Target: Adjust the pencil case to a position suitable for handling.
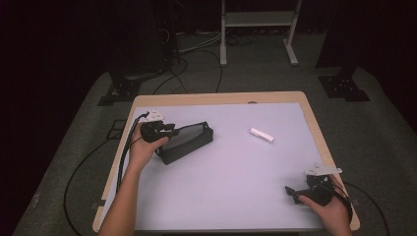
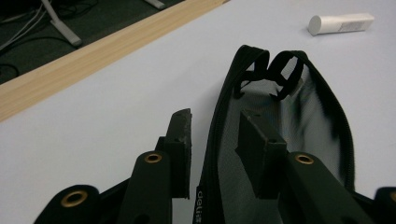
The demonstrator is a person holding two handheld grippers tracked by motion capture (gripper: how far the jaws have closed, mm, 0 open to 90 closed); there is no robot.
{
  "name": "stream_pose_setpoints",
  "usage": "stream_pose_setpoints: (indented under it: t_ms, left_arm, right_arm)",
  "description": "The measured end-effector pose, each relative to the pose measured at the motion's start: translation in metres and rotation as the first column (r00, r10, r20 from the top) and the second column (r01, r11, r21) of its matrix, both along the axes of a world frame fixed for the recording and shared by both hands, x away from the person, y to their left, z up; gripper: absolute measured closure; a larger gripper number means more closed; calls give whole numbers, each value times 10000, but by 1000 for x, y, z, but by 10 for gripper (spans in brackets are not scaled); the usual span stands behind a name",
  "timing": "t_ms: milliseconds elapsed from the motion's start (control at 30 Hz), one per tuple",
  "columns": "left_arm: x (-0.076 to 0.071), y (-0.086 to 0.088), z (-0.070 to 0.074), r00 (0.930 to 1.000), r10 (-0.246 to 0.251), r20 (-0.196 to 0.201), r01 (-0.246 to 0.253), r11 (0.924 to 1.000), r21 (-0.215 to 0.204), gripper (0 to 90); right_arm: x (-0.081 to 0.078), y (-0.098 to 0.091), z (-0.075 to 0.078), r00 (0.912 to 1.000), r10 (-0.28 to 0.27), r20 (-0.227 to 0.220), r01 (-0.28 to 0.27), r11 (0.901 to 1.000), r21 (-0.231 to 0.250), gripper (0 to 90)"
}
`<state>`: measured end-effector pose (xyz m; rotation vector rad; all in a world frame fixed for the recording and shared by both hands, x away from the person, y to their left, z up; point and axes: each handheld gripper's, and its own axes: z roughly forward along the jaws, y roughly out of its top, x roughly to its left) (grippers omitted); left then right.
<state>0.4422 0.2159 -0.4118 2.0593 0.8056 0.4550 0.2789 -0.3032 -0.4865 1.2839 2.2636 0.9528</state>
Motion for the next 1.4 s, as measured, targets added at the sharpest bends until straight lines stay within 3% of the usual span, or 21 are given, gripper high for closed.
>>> stream_pose_setpoints:
  t_ms: [500,833,1400]
  left_arm:
    - [10,-6,-9,9992,-11,-409,18,9999,168,725]
    - [13,-5,-13,9983,-139,-567,144,9999,83,877]
    - [6,-5,-3,9958,-726,-552,703,9966,-423,886]
  right_arm:
    - [0,0,0,10000,3,2,-3,10000,1,0]
    - [0,0,0,10000,4,3,-4,10000,2,0]
    - [0,0,0,10000,3,2,-3,10000,4,0]
